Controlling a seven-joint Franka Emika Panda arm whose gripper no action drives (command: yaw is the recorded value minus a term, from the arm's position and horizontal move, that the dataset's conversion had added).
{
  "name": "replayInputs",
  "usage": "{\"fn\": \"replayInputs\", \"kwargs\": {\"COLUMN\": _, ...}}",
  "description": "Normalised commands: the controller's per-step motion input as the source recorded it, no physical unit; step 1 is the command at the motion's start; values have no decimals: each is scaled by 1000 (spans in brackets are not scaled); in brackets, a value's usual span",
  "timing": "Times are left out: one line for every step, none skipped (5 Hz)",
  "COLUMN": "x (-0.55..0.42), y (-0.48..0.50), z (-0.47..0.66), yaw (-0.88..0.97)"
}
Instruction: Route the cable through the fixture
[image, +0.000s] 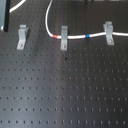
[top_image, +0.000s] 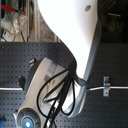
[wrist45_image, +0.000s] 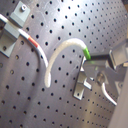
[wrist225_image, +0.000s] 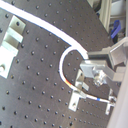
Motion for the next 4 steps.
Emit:
{"fn": "replayInputs", "kwargs": {"x": -40, "y": 15, "z": 1, "yaw": 0}}
{"fn": "replayInputs", "kwargs": {"x": -184, "y": 241, "z": 8, "yaw": 0}}
{"fn": "replayInputs", "kwargs": {"x": -189, "y": 528, "z": 9, "yaw": 254}}
{"fn": "replayInputs", "kwargs": {"x": -47, "y": 809, "z": 80, "yaw": 0}}
